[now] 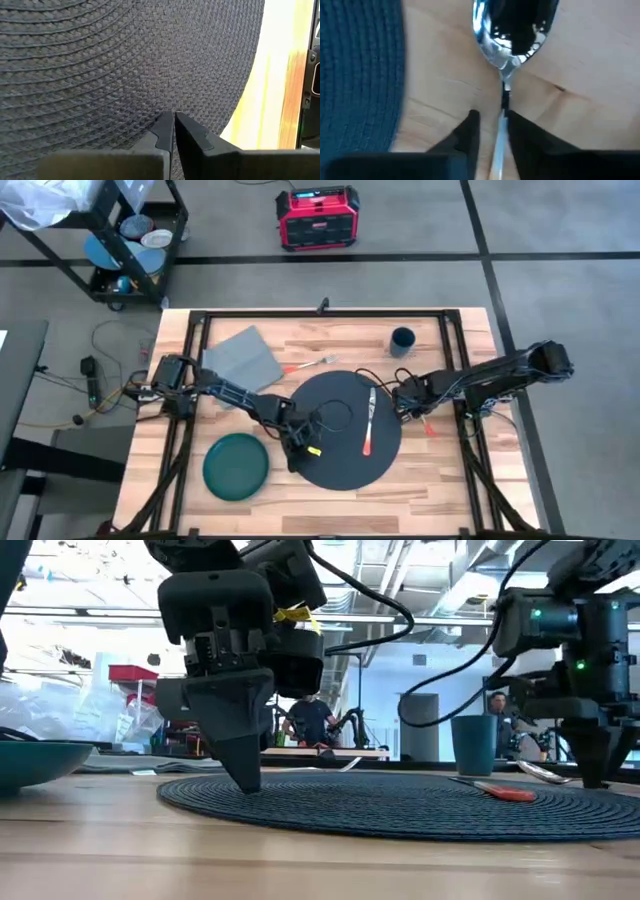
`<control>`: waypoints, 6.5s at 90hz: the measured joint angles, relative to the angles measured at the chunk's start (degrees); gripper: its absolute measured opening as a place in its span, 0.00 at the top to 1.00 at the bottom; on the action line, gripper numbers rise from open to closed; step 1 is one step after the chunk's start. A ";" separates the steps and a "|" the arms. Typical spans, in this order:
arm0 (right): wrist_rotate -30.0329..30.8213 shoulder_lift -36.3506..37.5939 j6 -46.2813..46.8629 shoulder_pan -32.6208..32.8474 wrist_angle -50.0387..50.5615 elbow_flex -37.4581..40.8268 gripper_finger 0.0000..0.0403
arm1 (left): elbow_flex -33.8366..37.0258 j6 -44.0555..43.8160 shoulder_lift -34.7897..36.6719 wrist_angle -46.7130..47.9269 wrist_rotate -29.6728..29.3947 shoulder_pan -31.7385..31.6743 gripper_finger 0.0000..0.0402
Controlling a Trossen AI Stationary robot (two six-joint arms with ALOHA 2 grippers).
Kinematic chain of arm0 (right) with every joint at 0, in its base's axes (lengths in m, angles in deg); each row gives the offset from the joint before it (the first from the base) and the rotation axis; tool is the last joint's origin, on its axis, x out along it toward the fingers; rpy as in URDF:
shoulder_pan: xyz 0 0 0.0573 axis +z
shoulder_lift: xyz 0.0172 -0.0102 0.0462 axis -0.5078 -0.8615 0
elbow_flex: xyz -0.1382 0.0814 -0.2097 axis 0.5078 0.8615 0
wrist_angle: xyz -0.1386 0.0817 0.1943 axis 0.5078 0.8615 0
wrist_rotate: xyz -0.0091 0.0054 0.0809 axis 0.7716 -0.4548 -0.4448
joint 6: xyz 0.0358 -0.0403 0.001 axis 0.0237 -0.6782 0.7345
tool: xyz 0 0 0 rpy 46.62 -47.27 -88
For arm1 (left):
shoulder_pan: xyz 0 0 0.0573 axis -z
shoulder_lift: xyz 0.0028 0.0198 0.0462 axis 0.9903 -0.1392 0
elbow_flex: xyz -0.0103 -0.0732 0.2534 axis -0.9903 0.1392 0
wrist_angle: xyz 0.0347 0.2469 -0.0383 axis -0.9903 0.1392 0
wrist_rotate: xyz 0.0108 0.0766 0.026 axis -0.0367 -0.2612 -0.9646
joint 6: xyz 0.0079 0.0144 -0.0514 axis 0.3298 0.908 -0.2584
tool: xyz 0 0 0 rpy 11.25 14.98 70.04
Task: Set table place
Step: Put the orange spoon to the right of the orange table knife on the blue tablemat, then fold the gray table napkin
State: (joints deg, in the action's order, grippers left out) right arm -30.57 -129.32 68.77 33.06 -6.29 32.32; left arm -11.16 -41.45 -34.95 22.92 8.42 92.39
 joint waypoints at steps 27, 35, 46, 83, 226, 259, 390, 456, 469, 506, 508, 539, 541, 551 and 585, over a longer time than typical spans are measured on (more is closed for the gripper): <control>4.02 14.24 13.34 5.98 7.40 -1.03 0.99 | 0.00 -0.10 0.00 -0.01 -0.05 -0.18 1.00; 7.09 18.82 19.86 10.55 9.61 -1.94 1.00 | 0.00 -1.32 0.00 -0.05 -0.68 -0.22 1.00; 13.66 22.41 30.46 17.41 8.27 -2.85 1.00 | 0.00 -4.62 0.00 -0.10 -0.76 -0.22 1.00; 20.12 5.75 44.78 23.56 -7.20 -7.46 1.00 | -2.96 -7.35 0.00 -0.21 -1.12 -0.24 1.00; 16.78 -12.84 47.99 18.09 -8.24 -16.45 0.82 | -3.43 1.65 0.00 5.15 -2.16 -1.49 1.00; 28.38 0.27 19.97 20.49 -3.15 -24.87 0.82 | -3.34 3.67 5.15 11.77 -0.89 -1.49 1.00; 24.25 15.63 -0.89 10.25 15.93 -26.84 0.82 | -1.38 22.00 15.96 32.96 -11.51 -48.30 0.84; 21.23 15.65 -7.37 4.74 16.82 -26.84 0.82 | -2.67 22.78 15.63 27.93 -6.28 -67.65 0.84; 21.23 15.65 -8.37 4.38 16.87 -26.84 0.82 | -2.69 21.96 16.29 32.04 7.30 -66.38 0.84; 21.52 15.63 -8.57 4.38 17.24 -26.84 0.82 | -2.51 20.53 17.46 33.81 -15.10 -38.04 0.82; 21.53 15.63 -8.57 4.38 17.36 -26.84 0.82 | -2.23 19.97 17.46 32.69 -14.88 -37.45 0.81; 21.67 15.63 -10.78 4.03 18.21 -26.84 0.82 | 5.40 12.45 16.72 23.73 -15.00 -34.38 0.66; 21.67 15.63 -10.80 4.03 18.23 -26.84 0.82 | 5.91 12.14 16.72 23.45 -15.27 -34.37 0.65; 21.67 15.63 -10.95 4.05 18.23 -26.84 0.82 | 8.40 11.55 16.74 21.45 -14.14 -34.40 0.63; 21.51 15.61 -11.56 4.05 18.27 -26.84 0.82 | 14.29 10.57 16.77 16.18 -20.48 -34.44 0.63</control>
State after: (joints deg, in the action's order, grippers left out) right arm -9.07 -113.71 57.20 37.11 11.99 5.48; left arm 3.12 -30.88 -18.18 39.09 -12.06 57.95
